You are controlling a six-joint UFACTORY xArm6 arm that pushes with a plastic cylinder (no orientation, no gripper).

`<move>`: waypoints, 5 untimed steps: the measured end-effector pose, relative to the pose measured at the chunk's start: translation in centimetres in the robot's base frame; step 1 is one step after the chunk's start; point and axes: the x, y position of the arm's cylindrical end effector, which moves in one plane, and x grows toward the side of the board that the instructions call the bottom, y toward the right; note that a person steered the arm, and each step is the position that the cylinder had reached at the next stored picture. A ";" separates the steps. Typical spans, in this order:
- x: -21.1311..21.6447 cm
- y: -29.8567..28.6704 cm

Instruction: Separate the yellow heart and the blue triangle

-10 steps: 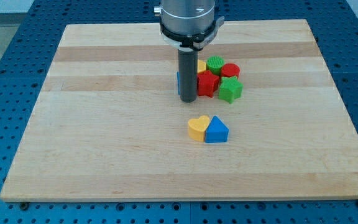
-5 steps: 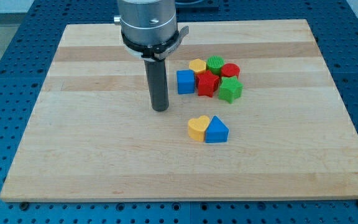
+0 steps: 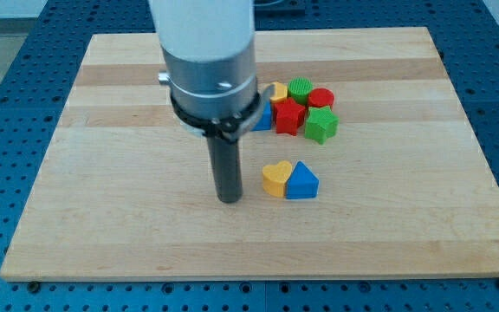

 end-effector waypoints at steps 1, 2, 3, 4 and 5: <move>0.8 2.7; 0.2 4.0; -1.0 4.5; -1.6 4.9; -1.7 6.6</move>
